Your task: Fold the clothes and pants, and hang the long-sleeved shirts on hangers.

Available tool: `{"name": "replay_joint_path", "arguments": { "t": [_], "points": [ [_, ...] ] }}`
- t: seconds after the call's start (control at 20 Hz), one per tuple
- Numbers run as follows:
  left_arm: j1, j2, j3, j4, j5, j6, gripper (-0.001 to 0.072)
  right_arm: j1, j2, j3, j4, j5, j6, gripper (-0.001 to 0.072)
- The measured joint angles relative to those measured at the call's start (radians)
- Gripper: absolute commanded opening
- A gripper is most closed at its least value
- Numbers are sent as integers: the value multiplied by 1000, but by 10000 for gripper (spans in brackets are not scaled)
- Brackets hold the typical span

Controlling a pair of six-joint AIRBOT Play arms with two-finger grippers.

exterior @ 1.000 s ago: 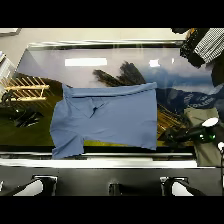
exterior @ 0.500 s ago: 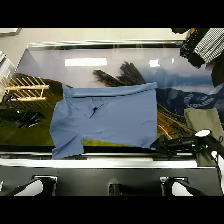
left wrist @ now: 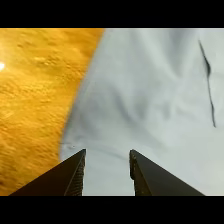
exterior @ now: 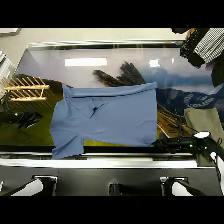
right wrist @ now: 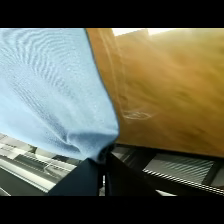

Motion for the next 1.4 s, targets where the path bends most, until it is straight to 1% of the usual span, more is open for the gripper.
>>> {"name": "replay_joint_path", "arguments": {
  "t": [0.1,0.25,0.5,0.7,1.05,1.3,1.4],
  "points": [
    [60,-11,-43,-27,21,69,330,0,14,0,-3,12,-6,26],
    [116,-61,-82,-51,40,150,330,0,60,-1,5,66,-4,26],
    [121,-180,-102,-68,52,221,329,0,163,-1,12,118,37,26],
    [91,-236,-103,-101,56,244,329,0,226,-1,14,140,67,26],
    [29,-264,-106,-141,84,253,329,0,280,-1,16,148,96,26],
    [16,-267,-108,-152,55,253,329,0,287,-1,17,153,104,26],
    [15,-260,-108,-116,22,252,329,0,288,-1,19,156,105,26]
  ]
}}
